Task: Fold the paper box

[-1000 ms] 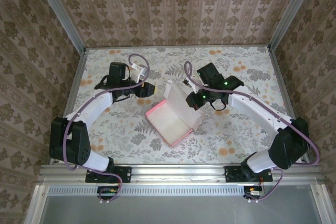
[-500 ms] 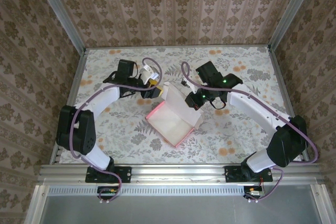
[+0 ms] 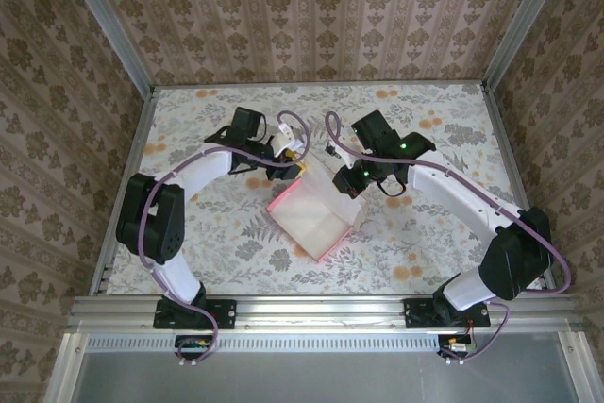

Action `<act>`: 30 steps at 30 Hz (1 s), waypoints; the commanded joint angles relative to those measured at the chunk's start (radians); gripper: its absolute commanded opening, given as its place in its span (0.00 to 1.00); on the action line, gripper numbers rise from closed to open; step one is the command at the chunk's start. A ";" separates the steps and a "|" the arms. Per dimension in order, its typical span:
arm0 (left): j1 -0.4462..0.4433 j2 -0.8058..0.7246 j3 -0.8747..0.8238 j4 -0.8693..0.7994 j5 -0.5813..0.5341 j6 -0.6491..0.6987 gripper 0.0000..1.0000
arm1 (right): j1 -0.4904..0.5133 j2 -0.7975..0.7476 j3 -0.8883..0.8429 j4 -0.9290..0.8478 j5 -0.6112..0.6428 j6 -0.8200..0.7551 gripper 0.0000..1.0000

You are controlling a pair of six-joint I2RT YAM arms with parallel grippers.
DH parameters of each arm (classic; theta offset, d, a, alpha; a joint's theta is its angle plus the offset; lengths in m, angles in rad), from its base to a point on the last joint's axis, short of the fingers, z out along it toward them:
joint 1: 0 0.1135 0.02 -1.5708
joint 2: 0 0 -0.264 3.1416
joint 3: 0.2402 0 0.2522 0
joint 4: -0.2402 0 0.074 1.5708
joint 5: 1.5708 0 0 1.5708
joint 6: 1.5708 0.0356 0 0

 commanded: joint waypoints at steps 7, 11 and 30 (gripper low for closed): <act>-0.011 -0.010 0.040 -0.094 -0.109 0.055 0.27 | 0.011 0.020 0.015 -0.004 0.042 -0.012 0.00; -0.042 -0.006 0.048 -0.113 -0.121 0.057 0.22 | 0.013 0.021 0.009 -0.001 0.052 -0.011 0.00; -0.051 -0.001 0.059 -0.127 -0.126 0.028 0.08 | 0.013 0.022 -0.004 0.020 0.073 0.005 0.00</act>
